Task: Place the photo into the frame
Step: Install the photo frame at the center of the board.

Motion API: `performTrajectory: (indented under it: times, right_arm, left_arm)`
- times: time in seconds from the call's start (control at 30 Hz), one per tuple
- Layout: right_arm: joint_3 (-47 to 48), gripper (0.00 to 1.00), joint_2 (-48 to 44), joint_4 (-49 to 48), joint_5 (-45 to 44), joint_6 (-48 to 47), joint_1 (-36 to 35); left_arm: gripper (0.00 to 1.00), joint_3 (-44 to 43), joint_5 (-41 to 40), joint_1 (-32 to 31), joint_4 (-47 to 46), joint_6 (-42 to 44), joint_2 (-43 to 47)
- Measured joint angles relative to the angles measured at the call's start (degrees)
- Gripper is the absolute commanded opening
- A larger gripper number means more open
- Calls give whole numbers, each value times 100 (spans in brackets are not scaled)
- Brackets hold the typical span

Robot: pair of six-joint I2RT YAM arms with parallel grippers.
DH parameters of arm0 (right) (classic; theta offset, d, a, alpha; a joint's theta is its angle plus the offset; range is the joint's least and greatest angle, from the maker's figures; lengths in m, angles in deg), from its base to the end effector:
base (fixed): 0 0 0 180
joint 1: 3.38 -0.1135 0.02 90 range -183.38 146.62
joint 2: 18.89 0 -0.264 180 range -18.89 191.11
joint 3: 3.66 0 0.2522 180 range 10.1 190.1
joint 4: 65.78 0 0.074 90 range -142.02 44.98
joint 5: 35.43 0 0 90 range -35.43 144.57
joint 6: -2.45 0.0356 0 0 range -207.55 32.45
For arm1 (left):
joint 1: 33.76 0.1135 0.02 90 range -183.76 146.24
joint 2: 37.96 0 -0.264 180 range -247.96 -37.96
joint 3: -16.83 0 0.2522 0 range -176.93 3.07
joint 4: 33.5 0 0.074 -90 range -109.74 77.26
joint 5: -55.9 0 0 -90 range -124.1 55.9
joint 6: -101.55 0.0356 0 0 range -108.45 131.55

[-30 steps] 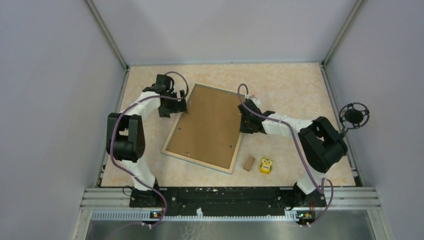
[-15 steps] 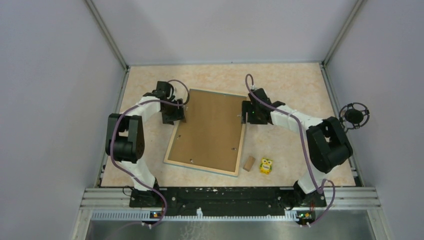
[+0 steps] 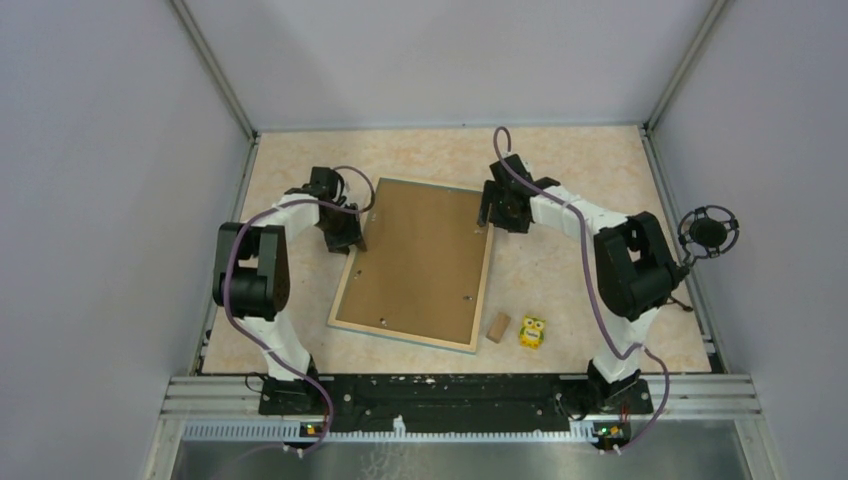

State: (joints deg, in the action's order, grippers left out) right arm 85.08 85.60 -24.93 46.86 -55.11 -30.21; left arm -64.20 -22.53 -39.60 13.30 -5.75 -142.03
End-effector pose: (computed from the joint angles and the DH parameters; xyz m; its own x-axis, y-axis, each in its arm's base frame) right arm 0.3492 0.1713 0.2094 -0.8333 0.1742 -0.5247 0.0778 0.9765 0.2008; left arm 0.3512 -0.0431 0.1687 -0.9417 -0.1965 -0.2731 -0.1169 0.9522 -0.2822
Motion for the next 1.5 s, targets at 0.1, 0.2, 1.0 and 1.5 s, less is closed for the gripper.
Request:
performTrajectory:
  times: [0.1, 0.2, 1.0, 1.5]
  right_arm:
    - [50, 69, 229, 127, -37, 380, 0]
    - [55, 68, 402, 208, -46, 680, 0]
    - [422, 72, 693, 570, -704, 1878, -181]
    - [581, 53, 940, 623, -841, 1987, -389]
  left_arm:
    - [46, -13, 24, 33, 0, -28, -35]
    - [43, -13, 13, 39, 4, -33, -35]
    - [29, -13, 258, 114, -20, 44, -48]
    - [28, -13, 317, 105, -28, 72, -57]
